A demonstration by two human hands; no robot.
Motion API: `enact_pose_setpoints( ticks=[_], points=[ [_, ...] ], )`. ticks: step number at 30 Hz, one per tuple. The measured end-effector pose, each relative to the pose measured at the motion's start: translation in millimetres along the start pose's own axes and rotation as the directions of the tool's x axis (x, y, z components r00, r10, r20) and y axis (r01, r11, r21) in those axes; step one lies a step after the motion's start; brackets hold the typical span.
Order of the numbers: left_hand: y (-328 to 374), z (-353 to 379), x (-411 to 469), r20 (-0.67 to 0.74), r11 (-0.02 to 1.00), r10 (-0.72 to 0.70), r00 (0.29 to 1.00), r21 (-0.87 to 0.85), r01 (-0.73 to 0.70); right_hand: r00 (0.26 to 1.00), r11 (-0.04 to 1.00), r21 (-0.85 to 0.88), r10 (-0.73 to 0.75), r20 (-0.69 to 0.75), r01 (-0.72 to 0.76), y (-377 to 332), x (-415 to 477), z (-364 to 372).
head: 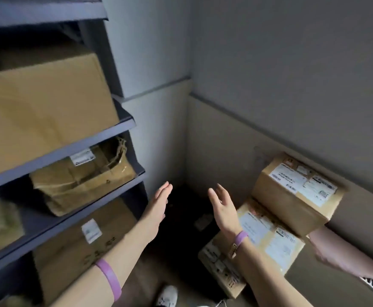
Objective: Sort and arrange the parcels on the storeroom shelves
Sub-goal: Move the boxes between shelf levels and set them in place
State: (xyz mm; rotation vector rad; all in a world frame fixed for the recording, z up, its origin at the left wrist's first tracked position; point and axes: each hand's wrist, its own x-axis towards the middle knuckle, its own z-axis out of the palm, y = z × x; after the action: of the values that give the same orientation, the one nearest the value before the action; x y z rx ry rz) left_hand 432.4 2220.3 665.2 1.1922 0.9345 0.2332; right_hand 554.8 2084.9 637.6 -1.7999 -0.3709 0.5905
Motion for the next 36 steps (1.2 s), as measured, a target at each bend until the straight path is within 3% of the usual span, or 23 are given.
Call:
enact_pose_setpoints(
  ticks=[8,17,25,30,33,36],
  points=[
    [-15,-142,-123,-0.379,0.977,0.036,0.925,-0.183,-0.113,0.903,0.986,0.009,-0.155,0.401,0.165,-58,-78,142],
    [-79,-285,-275,-0.714,0.927,-0.067,0.697,-0.302,-0.221,0.618,0.983,0.084,-0.17,0.768,0.166,-82,-213,303],
    [-134,-422,-415,-0.875,0.872,-0.205,0.44,-0.367,-0.324,0.334,0.977,0.09,-0.151,0.93,0.192,-83,-386,448],
    [-169,-508,-499,-0.892,0.839,-0.224,0.392,-0.381,-0.389,0.239,0.984,0.087,-0.124,0.963,0.158,-79,-497,530],
    [-189,-555,-541,-0.908,0.816,-0.26,0.328,-0.388,-0.429,0.202,0.982,0.079,-0.114,0.973,0.17,-75,-551,572],
    [-202,-597,-575,-0.908,0.828,-0.276,0.316,-0.392,-0.401,0.183,0.975,0.067,-0.108,0.977,0.214,-74,-595,612]
  ],
)
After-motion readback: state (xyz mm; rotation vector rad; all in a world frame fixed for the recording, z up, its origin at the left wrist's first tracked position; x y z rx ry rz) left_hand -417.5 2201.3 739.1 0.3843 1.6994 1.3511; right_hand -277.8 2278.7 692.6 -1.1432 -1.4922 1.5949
